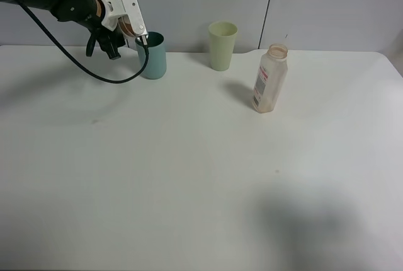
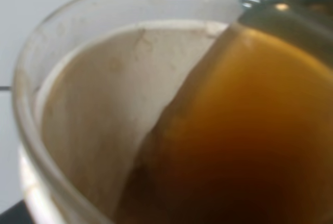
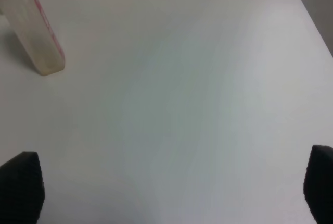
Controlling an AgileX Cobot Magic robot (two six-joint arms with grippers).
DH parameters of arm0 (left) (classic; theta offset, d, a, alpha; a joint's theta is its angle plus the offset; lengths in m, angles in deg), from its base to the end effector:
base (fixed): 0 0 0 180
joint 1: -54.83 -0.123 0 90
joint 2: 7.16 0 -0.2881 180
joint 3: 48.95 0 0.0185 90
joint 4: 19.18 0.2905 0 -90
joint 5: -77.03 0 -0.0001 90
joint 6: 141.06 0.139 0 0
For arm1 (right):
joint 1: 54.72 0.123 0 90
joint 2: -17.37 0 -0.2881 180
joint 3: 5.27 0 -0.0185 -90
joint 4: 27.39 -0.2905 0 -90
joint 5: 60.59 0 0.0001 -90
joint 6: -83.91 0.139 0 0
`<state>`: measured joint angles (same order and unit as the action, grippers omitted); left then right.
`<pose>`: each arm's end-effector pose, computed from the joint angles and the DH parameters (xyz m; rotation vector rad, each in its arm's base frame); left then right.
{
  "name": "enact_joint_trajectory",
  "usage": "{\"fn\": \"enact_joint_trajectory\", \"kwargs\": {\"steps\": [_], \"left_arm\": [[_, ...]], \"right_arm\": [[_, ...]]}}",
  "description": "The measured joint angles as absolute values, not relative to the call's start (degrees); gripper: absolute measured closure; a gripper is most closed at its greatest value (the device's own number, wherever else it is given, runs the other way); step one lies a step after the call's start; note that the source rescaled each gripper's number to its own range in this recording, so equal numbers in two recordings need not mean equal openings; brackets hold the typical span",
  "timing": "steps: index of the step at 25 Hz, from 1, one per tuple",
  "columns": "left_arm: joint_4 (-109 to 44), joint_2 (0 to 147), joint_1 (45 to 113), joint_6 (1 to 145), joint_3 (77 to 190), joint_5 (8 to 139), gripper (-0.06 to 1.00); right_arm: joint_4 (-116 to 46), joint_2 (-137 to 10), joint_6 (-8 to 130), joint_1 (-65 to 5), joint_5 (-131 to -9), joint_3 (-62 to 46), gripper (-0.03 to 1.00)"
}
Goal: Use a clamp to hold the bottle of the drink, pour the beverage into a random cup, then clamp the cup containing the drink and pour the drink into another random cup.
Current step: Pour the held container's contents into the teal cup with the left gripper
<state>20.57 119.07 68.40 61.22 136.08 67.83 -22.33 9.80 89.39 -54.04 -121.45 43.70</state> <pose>0.5252 -0.1121 0.1350 1.3564 1.8536 0.5608 0.0698 -0.0099 0.2729 0.0897 2.0441 -0.0387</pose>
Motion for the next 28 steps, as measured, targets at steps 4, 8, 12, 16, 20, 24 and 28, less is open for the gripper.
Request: {"fn": "enact_joint_trajectory", "kwargs": {"steps": [4,8,12,16,20,24,28], "left_arm": [[20.6,119.1,68.4,61.7,136.1,67.6,0.94],[20.7,119.1,68.4,62.7,136.1,67.5,0.94],[20.7,119.1,68.4,63.1,136.9,66.7,0.94],[20.8,119.1,68.4,63.3,138.5,66.0,0.94],[20.8,119.1,68.4,63.5,138.8,65.9,0.94],[21.2,119.1,68.4,63.6,138.8,65.1,0.94],[21.4,119.1,68.4,64.0,138.8,64.9,0.94]], "right_arm": [[-22.3,9.8,89.4,-54.0,-121.5,43.7,-0.03],[-22.3,9.8,89.4,-54.0,-121.5,43.7,-0.03],[-22.3,9.8,89.4,-54.0,-121.5,43.7,-0.03],[-22.3,9.8,89.4,-54.0,-121.5,43.7,-0.03],[-22.3,9.8,89.4,-54.0,-121.5,43.7,-0.03],[-22.3,9.8,89.4,-54.0,-121.5,43.7,-0.03],[-22.3,9.8,89.4,-54.0,-121.5,43.7,-0.03]]}}
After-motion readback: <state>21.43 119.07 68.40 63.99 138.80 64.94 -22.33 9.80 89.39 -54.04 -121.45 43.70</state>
